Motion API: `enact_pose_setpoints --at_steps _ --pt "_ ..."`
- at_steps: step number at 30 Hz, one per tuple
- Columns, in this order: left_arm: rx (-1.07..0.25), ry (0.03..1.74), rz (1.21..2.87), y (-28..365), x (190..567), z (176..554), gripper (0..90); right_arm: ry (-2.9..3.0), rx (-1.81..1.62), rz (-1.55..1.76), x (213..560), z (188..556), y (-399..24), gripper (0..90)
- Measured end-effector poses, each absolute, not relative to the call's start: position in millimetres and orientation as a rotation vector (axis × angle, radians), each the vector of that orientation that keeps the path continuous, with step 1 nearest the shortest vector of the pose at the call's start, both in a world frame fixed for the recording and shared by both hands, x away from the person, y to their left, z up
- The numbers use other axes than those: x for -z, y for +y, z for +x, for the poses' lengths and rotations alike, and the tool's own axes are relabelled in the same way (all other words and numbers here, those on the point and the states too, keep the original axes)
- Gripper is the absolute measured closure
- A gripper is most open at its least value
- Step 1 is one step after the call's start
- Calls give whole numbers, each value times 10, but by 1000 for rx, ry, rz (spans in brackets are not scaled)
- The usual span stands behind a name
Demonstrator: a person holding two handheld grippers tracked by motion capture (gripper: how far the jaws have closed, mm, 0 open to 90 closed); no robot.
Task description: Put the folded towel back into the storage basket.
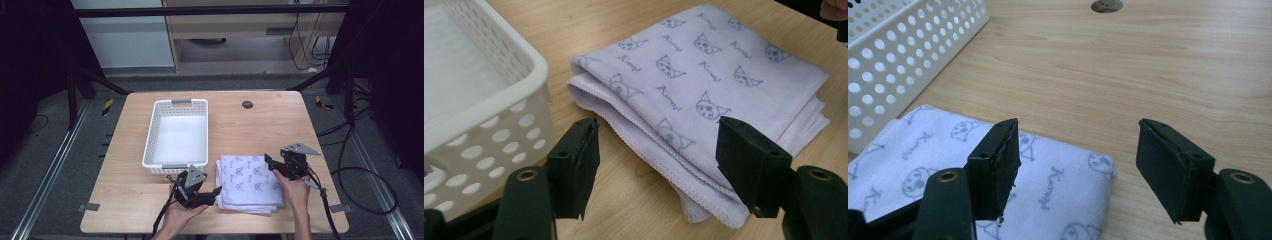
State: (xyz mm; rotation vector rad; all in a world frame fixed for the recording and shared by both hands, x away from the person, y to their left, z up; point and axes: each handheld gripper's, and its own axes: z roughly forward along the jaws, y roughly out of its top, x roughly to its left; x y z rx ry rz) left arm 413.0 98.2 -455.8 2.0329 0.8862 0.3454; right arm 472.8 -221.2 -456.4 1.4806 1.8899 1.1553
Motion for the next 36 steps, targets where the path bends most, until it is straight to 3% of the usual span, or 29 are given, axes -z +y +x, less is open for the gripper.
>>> enact_pose_setpoints --at_steps 36 --pt "-304 943 2117 671 4944 4266 299 1985 -1082 1569 4918 4792 -2235 383"
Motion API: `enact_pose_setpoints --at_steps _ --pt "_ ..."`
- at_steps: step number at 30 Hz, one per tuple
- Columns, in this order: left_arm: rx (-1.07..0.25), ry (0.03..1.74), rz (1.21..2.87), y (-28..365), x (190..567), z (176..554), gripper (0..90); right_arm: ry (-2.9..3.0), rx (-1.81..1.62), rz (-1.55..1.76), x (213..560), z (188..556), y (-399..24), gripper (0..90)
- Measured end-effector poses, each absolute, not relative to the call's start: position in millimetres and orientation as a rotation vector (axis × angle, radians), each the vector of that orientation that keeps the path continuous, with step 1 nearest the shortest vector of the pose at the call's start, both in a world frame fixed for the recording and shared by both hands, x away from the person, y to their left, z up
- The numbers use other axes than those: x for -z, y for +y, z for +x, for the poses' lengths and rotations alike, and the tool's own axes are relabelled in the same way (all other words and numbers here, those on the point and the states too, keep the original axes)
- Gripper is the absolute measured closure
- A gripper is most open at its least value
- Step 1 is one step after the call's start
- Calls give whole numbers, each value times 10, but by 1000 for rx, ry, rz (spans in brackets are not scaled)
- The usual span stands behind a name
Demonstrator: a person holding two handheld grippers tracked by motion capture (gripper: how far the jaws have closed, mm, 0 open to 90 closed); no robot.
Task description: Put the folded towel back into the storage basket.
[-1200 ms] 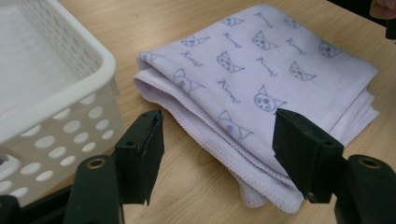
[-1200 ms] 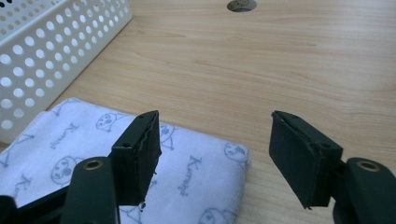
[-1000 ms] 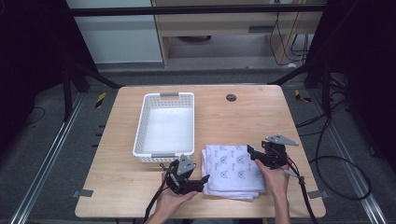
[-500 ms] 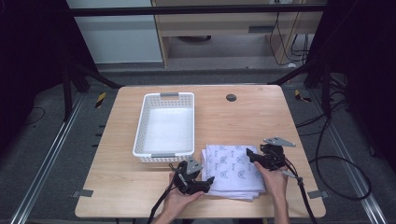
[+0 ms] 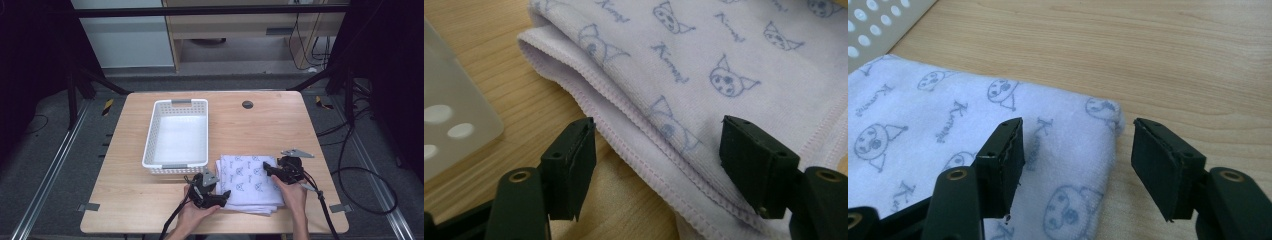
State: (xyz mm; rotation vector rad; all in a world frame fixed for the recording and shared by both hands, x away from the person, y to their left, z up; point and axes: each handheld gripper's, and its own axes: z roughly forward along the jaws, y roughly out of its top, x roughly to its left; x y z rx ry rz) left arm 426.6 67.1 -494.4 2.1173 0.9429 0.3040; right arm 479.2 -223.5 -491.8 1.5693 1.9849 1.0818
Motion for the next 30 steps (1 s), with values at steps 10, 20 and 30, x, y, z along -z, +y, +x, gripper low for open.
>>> enact_pose_setpoints --at_steps 10,20,30 --pt "-271 974 2099 668 5013 4295 275 2011 -1061 1578 4973 4810 -2229 400" --pt "-272 977 2105 653 5027 4302 269 2011 -1078 1606 5018 4818 -2228 425" --pt "-268 988 2101 621 5018 4277 327 2011 -1142 1639 5042 4810 -2243 516"
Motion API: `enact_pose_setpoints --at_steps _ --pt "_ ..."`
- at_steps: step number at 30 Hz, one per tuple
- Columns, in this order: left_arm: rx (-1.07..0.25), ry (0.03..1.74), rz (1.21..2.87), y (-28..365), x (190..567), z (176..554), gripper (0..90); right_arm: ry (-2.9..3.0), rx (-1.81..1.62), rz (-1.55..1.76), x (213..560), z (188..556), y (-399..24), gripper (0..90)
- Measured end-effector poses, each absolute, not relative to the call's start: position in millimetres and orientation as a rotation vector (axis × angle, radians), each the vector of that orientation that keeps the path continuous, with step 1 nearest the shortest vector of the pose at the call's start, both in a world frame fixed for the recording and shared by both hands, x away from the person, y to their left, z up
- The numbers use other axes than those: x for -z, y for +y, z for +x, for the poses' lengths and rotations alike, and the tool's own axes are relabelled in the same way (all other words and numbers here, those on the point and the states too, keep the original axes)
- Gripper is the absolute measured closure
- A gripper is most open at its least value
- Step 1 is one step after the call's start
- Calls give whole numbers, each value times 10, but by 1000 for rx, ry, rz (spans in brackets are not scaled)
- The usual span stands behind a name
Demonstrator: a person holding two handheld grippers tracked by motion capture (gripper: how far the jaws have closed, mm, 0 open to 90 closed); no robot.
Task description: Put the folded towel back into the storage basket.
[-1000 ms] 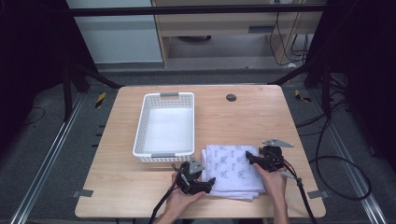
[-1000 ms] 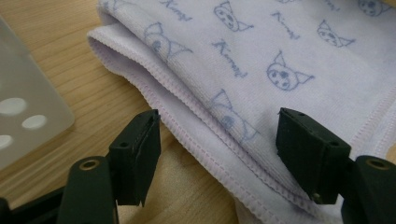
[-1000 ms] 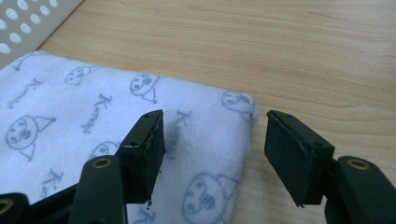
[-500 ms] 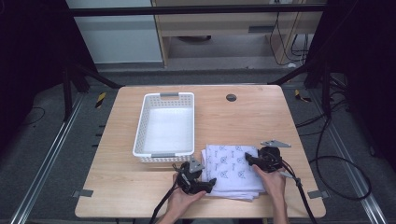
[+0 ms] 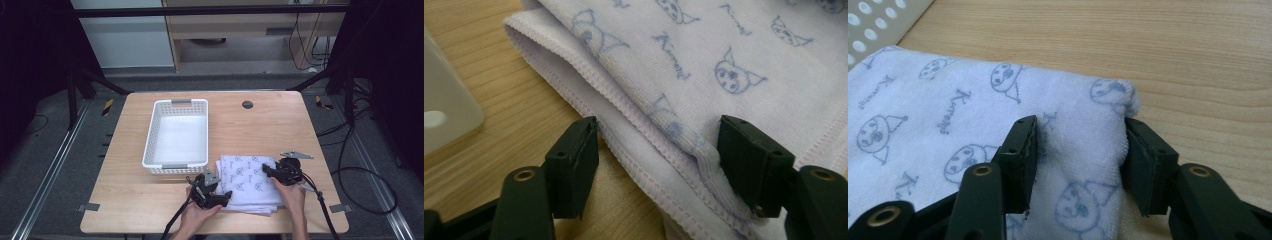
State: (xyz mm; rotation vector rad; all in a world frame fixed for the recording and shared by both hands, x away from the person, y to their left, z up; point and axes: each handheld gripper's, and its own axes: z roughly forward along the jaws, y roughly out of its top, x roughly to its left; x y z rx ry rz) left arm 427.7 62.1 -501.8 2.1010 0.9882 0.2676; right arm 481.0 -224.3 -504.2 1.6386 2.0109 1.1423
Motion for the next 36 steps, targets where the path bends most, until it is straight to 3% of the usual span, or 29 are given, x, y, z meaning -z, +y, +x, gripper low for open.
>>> enact_pose_setpoints --at_steps 20,36 --pt "-150 985 2084 606 5004 4298 609 2015 -1181 1664 5032 4793 -2225 666" --pt "-145 967 2059 617 4985 4276 730 2004 -1184 1670 4975 4775 -2221 734"
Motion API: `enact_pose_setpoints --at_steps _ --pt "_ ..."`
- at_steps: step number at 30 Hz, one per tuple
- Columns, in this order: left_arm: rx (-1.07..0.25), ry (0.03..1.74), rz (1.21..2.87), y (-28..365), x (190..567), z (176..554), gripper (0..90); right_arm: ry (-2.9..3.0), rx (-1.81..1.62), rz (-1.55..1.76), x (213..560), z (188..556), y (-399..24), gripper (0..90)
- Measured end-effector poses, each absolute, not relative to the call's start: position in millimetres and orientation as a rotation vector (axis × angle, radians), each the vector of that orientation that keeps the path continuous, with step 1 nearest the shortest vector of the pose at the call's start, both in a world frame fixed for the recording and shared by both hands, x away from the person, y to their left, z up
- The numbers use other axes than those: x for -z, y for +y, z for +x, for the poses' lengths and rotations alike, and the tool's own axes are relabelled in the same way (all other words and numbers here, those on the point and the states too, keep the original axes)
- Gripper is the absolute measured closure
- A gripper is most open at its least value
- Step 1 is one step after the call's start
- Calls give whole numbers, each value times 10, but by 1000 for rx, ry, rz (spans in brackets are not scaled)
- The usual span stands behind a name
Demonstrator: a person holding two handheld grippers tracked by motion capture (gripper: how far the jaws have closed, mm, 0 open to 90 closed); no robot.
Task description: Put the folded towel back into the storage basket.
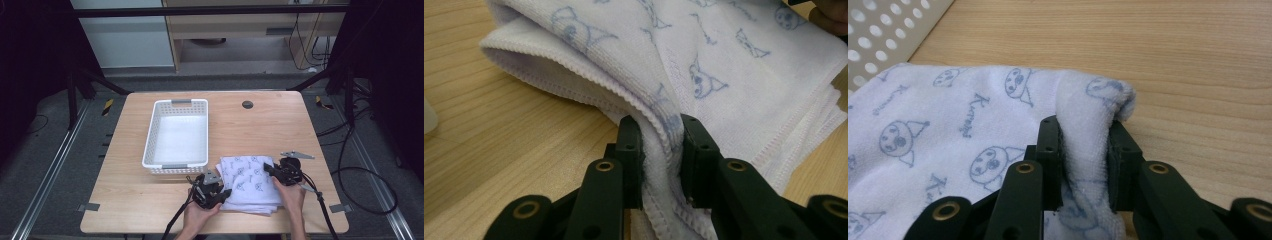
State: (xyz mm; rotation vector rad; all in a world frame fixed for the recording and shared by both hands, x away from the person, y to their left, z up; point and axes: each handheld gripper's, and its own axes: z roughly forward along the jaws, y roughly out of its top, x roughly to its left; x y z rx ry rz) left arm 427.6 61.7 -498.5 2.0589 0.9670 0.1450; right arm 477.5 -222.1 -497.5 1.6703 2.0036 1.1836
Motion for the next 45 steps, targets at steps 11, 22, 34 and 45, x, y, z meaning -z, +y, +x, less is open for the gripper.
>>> enact_pose_setpoints --at_steps 11,22,34,45 --pt "-160 922 2034 634 4869 4224 739 1976 -1241 1660 4800 4701 -2262 736" --pt "-192 863 2017 661 4660 4161 739 1939 -1299 1614 4581 4580 -2262 736" --pt "-223 816 1996 716 4431 4103 740 1901 -1340 1540 4334 4475 -2220 736" --pt "-252 790 1971 792 4247 4083 740 1881 -1341 1474 4083 4432 -2097 737"
